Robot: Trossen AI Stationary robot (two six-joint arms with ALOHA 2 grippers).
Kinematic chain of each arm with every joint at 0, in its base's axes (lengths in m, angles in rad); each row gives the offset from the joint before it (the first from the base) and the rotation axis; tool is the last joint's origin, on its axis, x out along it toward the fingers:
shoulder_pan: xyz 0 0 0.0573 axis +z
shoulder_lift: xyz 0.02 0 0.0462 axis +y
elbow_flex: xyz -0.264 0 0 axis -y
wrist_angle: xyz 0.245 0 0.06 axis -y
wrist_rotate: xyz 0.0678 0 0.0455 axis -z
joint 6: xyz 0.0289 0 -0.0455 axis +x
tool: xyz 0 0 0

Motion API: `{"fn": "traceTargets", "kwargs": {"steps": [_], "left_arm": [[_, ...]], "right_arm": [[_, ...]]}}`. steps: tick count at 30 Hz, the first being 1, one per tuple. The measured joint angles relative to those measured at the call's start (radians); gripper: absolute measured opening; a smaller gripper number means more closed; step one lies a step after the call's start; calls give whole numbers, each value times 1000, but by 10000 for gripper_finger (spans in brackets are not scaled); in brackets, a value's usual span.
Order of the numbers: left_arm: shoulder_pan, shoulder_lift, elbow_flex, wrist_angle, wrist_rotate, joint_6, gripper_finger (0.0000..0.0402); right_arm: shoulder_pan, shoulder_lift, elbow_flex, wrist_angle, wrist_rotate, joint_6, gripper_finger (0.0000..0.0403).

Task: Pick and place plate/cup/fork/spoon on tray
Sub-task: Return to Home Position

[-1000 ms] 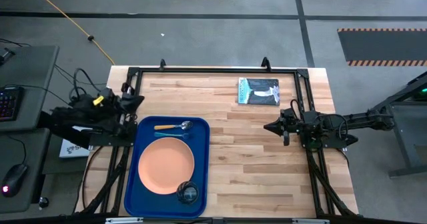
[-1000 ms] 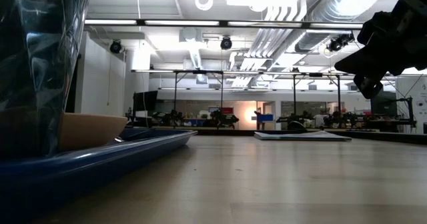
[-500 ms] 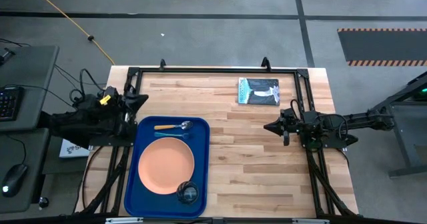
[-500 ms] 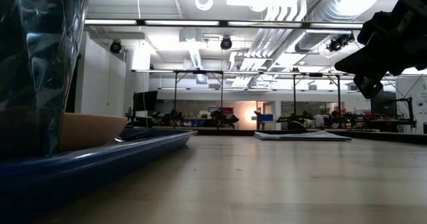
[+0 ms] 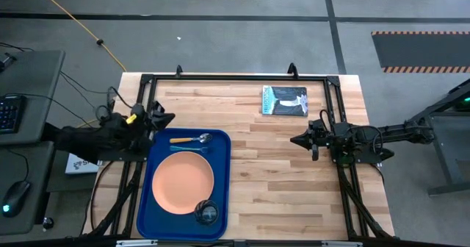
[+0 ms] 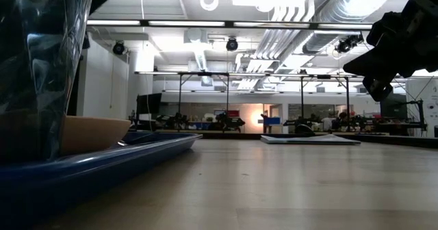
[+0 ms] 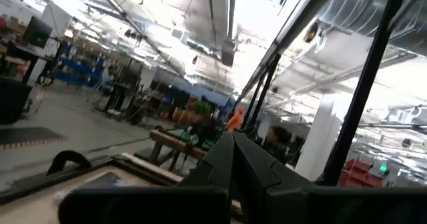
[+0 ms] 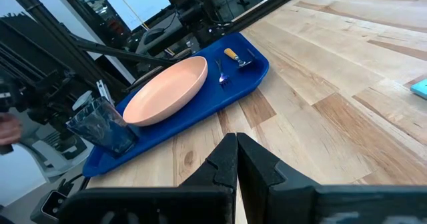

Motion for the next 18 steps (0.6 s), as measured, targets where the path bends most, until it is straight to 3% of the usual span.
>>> {"fn": "traceTargets", "kwargs": {"steps": [7, 15, 18], "left_arm": [[0, 1, -20, -86, 13, 16, 0], [0, 3, -20, -376, 207, 31, 0], [-5, 15, -19, -356, 276, 35, 0]], "right_arm": [[0, 0, 0, 0, 0, 0, 0], [0, 0, 0, 0, 0, 0, 0], [0, 0, 0, 0, 1, 0, 0]]}}
